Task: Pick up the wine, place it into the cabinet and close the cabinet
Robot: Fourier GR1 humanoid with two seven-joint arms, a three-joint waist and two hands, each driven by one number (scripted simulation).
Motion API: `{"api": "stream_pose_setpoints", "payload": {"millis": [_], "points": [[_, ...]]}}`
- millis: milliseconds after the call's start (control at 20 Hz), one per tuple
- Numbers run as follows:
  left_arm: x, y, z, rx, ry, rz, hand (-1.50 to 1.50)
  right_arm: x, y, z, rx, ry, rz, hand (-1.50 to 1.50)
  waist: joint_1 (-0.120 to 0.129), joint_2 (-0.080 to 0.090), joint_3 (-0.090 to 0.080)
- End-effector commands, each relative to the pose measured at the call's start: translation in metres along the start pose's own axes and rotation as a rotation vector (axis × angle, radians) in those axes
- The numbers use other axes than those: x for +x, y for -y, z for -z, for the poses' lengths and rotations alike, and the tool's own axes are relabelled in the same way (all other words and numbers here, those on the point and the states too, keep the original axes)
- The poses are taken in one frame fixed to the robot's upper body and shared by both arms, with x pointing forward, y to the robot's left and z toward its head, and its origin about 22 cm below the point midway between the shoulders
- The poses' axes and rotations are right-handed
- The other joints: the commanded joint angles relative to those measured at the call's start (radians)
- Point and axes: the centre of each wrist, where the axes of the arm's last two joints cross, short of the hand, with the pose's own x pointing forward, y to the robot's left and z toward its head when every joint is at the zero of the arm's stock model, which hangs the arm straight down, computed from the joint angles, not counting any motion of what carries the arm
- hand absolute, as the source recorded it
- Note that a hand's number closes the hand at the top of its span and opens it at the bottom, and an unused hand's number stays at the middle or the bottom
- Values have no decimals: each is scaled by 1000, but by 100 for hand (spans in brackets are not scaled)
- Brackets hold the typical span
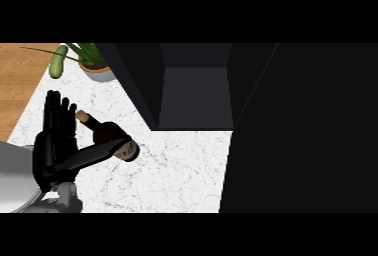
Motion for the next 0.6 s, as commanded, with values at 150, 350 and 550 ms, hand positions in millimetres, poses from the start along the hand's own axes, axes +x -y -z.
{"api": "stream_pose_setpoints", "payload": {"millis": [150,350,550], "points": [[-48,-20,6,11,-59,-10,-150,24,-4,-8,17,16,33,-150,0,-1,0],[-72,-27,-1,6,-82,-12,-150,15,-6,-8,32,9,47,-150,1,-1,0],[-109,-44,-5,-29,-86,-17,-150,18,-6,-5,35,33,37,-150,-1,0,0]]}}
